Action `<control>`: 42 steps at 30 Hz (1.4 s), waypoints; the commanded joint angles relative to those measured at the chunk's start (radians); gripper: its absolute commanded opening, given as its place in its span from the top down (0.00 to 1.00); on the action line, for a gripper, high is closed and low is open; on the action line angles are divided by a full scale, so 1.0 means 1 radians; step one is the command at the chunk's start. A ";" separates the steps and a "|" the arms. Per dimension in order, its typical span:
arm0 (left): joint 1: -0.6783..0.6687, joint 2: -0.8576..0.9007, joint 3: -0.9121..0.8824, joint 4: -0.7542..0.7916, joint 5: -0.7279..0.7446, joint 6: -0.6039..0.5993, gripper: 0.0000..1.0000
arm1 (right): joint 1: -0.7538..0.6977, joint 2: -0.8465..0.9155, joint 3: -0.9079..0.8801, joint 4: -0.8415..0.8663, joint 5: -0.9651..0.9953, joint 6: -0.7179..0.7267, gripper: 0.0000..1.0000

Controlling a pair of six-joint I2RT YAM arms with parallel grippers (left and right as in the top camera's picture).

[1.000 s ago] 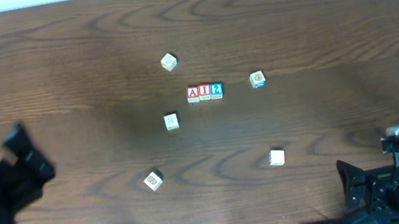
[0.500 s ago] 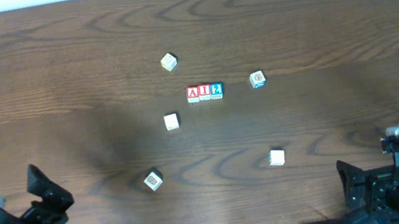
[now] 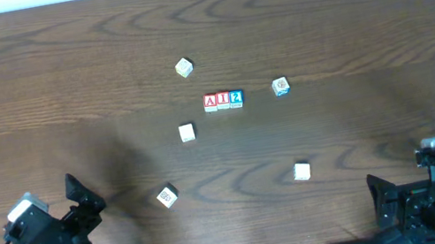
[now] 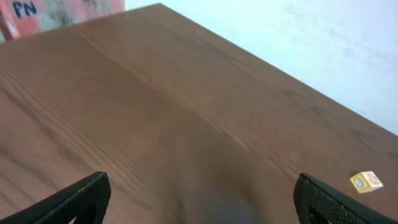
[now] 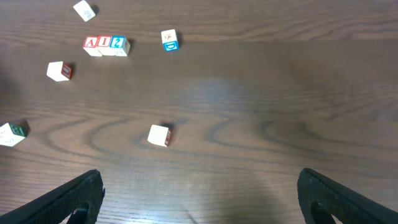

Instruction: Spell out Ai2

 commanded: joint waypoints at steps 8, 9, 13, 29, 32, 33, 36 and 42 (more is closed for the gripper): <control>0.004 -0.022 -0.175 0.144 0.006 -0.033 0.05 | 0.004 -0.002 0.002 0.000 -0.001 0.005 0.01; 0.004 -0.022 -0.183 0.145 0.006 -0.032 0.05 | 0.004 -0.002 0.002 0.000 0.000 0.005 0.01; 0.004 -0.022 -0.218 0.153 0.008 -0.033 0.05 | 0.004 -0.002 0.002 0.000 -0.001 0.005 0.01; 0.004 -0.022 -0.300 0.168 0.070 -0.022 0.05 | 0.004 -0.002 0.002 0.000 -0.001 0.005 0.01; 0.004 -0.022 -0.300 0.168 0.071 -0.012 0.05 | 0.004 -0.002 0.002 0.000 -0.001 0.005 0.01; 0.004 -0.022 -0.300 0.167 0.075 -0.011 0.04 | 0.004 -0.002 0.002 0.000 0.000 0.005 0.01; 0.004 -0.022 -0.300 0.167 0.077 -0.005 0.05 | 0.004 -0.002 0.002 0.000 -0.001 0.005 0.01; 0.004 -0.022 -0.300 0.167 0.077 0.066 0.04 | 0.004 -0.002 0.002 0.000 -0.001 0.005 0.01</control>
